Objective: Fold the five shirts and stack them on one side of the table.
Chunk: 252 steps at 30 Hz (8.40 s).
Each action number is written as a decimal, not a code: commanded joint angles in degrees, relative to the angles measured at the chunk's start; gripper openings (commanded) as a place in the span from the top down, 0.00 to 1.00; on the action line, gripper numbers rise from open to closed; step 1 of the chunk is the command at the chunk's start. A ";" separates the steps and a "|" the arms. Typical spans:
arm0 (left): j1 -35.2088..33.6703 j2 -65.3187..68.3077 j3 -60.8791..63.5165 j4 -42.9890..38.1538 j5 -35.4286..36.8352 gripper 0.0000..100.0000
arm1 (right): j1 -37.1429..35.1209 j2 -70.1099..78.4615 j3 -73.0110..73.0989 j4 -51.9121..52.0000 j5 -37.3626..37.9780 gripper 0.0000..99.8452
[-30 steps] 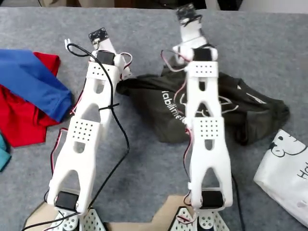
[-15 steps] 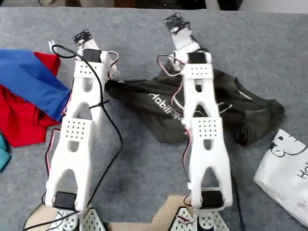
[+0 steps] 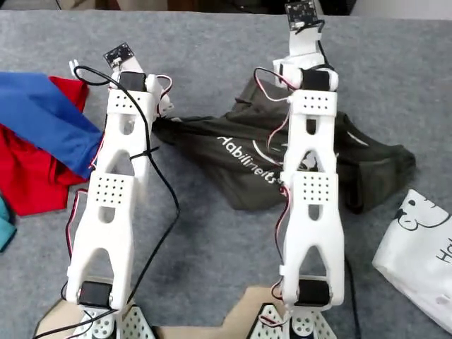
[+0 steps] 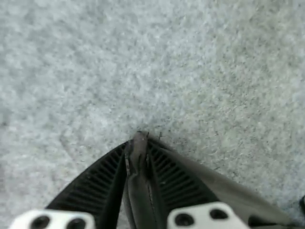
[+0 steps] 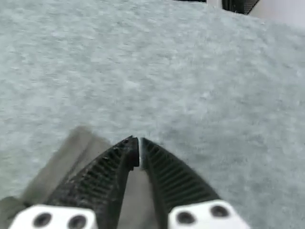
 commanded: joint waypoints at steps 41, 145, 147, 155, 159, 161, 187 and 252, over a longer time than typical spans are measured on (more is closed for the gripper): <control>-1.49 -0.66 -2.90 -1.58 -0.26 0.98 | 8.04 -25.71 22.90 27.69 4.57 0.59; -6.07 1.19 -7.47 -0.09 0.09 0.98 | 1.36 -22.20 8.31 36.22 3.60 1.00; -6.24 1.19 -7.56 -0.18 0.09 0.98 | 1.27 -23.96 16.22 36.31 3.69 0.99; -6.15 2.51 -8.09 -0.44 0.09 0.98 | -2.07 -38.11 52.97 35.52 12.48 0.99; -6.15 2.77 -8.18 -0.53 0.09 0.98 | -2.33 -38.46 56.75 35.60 14.86 0.99; -6.07 2.77 -8.18 -0.53 0.09 0.98 | -2.42 -38.73 55.78 35.69 16.26 0.97; -6.07 3.21 -8.18 -0.88 0.09 0.98 | -1.71 -37.05 34.95 36.13 17.49 0.69; -5.19 3.21 -8.18 -0.88 -0.09 0.98 | -2.51 -43.03 49.89 35.87 16.70 0.87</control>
